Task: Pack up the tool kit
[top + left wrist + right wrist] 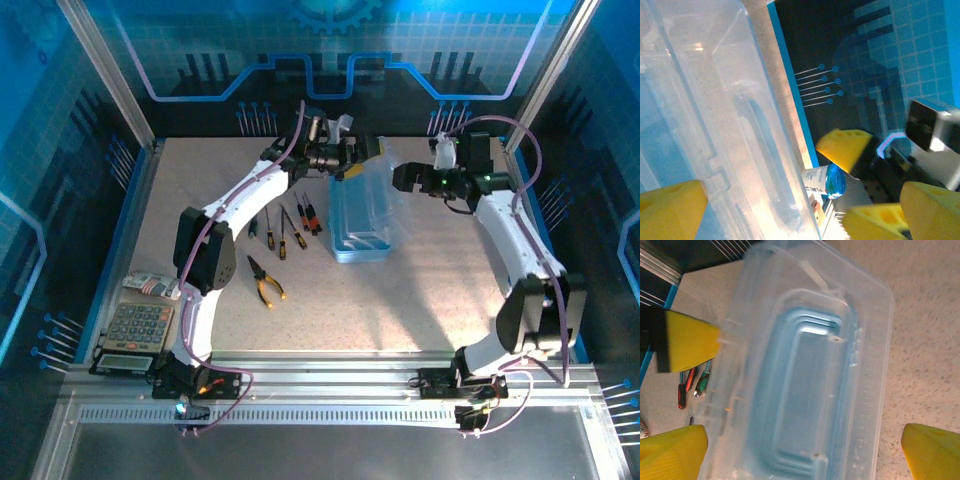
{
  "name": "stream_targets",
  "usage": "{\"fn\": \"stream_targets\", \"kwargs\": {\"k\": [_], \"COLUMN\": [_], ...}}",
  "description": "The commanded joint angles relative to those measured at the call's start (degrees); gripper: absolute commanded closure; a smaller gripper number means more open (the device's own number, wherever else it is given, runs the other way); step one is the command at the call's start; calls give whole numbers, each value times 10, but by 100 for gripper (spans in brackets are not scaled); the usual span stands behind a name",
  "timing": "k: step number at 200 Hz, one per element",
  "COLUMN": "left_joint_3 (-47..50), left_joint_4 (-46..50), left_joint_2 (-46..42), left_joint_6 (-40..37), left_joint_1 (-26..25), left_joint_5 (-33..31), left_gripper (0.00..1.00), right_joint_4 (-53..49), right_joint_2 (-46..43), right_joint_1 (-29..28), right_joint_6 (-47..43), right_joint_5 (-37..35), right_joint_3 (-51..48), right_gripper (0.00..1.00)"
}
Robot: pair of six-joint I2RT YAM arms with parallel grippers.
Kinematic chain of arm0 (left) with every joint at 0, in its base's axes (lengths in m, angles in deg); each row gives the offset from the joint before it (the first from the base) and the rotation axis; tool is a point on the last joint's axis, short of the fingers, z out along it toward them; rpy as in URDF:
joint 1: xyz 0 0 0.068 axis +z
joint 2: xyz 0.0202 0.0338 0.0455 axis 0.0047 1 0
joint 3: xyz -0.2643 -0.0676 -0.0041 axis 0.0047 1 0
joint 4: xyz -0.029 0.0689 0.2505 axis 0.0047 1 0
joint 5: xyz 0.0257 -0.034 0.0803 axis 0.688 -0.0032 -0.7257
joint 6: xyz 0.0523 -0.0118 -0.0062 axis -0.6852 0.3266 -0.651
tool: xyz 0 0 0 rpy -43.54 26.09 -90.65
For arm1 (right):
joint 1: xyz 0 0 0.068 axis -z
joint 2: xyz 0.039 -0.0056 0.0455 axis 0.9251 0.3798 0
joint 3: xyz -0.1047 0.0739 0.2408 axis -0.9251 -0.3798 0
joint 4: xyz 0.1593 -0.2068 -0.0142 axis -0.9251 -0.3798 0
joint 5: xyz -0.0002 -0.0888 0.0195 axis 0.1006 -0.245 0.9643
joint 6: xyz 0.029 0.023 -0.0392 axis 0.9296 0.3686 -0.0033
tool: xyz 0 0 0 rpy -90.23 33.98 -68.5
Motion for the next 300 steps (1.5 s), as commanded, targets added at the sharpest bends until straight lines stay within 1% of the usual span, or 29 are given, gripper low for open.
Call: {"fn": "stream_targets", "kwargs": {"k": [1,13,35,111,138,165,181,215,252,279,300], "left_joint_3": [-29,-34,-42,-64,-71,-72,-72,-72,-74,-76,-76], "left_joint_4": [4,4,0,3,6,5,4,4,9,10,14], "left_joint_2": [22,28,37,50,49,48,48,48,46,46,46], "left_joint_6": [7,10,14,18,17,17,17,18,15,13,9], "left_joint_1": [-6,-7,-9,-18,-18,-18,-18,-18,-18,-18,-18], "left_joint_5": [20,23,24,27,27,29,29,30,30,31,31], "left_gripper": [1,1,1,1,1,1,1,1,1,1,1], "right_joint_4": [-35,-48,-80,-107,-112,-134,-138,-136,-145,-155,-157], "right_joint_2": [-47,-64,-70,-37,-33,-16,-6,7,29,39,41], "right_joint_1": [-23,-41,-78,-189,-214,-227,-233,-251,-258,-263,-265], "right_joint_6": [-55,-77,-104,-100,-89,-79,-79,-80,-79,-76,-75], "right_joint_5": [-43,-57,-108,-237,-284,-342,-353,-353,-358,-376,-385], "right_joint_3": [-15,-13,1,19,18,32,38,48,64,76,79], "right_gripper": [0,0,0,0,0,0,0,0,0,0,4]}}
